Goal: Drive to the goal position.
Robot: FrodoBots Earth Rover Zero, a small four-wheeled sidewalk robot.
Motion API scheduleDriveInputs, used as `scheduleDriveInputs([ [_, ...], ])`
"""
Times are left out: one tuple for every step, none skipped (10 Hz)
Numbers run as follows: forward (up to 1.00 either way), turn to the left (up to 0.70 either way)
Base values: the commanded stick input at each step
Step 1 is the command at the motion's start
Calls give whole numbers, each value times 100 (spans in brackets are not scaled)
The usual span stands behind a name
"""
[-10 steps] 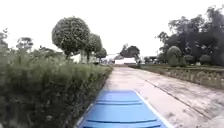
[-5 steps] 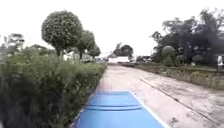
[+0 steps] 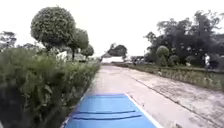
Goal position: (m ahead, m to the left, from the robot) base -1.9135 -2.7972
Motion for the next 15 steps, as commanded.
scheduleDriveInputs([
  [50, 0],
  [50, 0],
  [50, 0],
  [50, 0],
  [50, 0],
  [50, 0],
  [50, 0],
  [50, 0],
  [50, 0],
  [50, 0],
  [50, 0],
  [50, 0],
  [50, 0],
  [50, 0],
  [50, 0],
])
